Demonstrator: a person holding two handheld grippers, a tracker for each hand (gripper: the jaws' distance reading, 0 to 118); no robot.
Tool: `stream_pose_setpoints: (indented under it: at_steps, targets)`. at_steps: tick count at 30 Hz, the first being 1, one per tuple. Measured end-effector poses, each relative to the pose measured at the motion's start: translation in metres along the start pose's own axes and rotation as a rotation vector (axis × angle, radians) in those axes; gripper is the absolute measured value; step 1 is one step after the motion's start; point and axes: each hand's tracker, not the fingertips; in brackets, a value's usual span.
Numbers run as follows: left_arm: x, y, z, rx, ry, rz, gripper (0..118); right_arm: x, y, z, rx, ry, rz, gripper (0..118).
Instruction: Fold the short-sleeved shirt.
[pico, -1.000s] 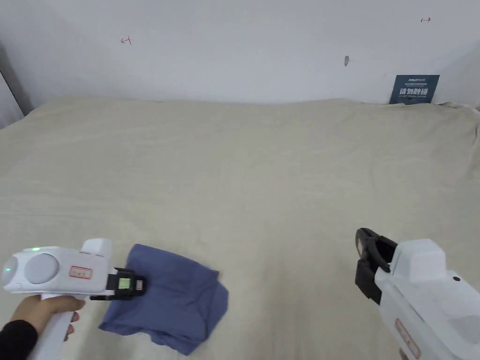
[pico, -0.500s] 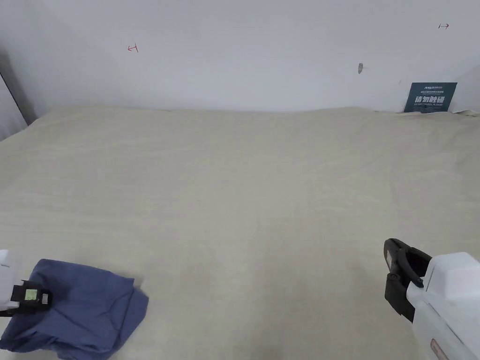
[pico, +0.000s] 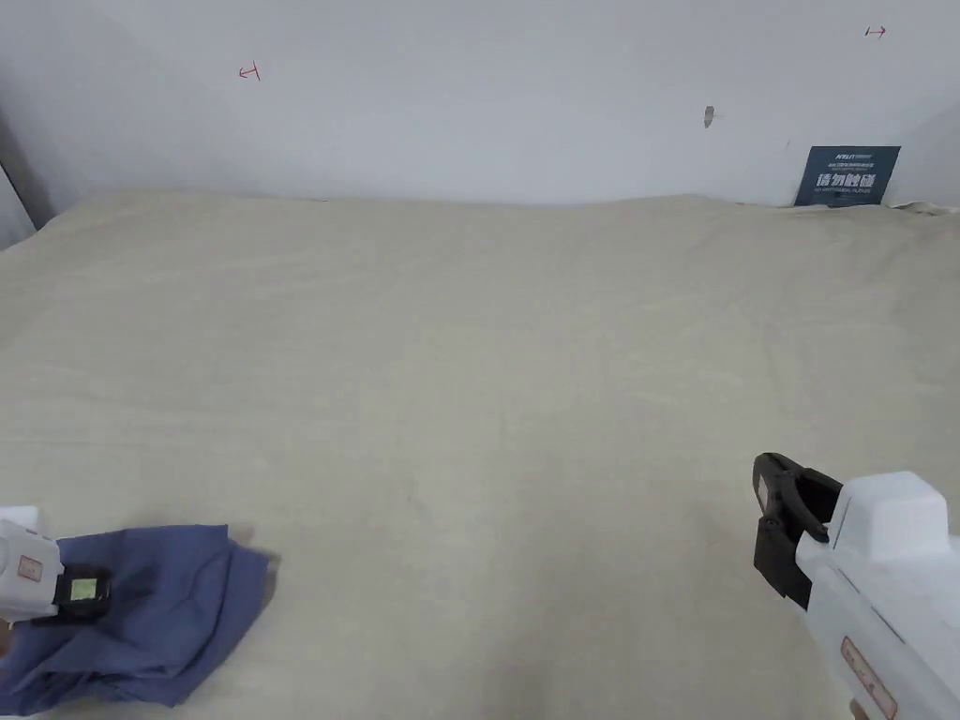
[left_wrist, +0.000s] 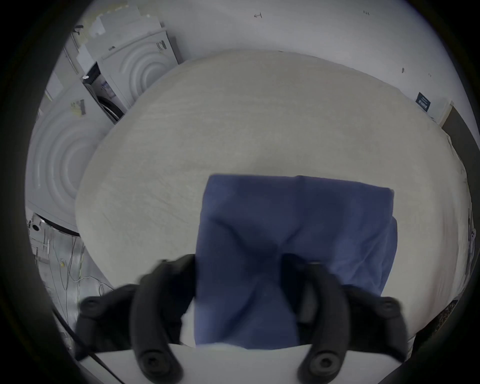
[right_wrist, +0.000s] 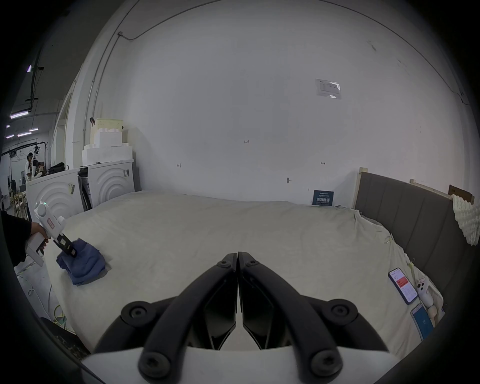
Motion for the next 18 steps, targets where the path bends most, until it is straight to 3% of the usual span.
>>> stream_pose_setpoints:
  at_steps: [2,12,18]
  targets:
    - [-0.001,0.0,0.02,0.111,-0.024,0.028,109,0.004,0.006,0.006,0.011,-0.003,-0.005,0]
    - [0.038,0.001,0.176,0.55,-0.158,0.049,109,0.017,0.046,0.049,0.086,-0.051,-0.002,0]
    - [0.085,-0.022,0.248,0.802,-0.124,0.013,108,0.025,0.068,0.076,0.131,-0.103,0.005,0]
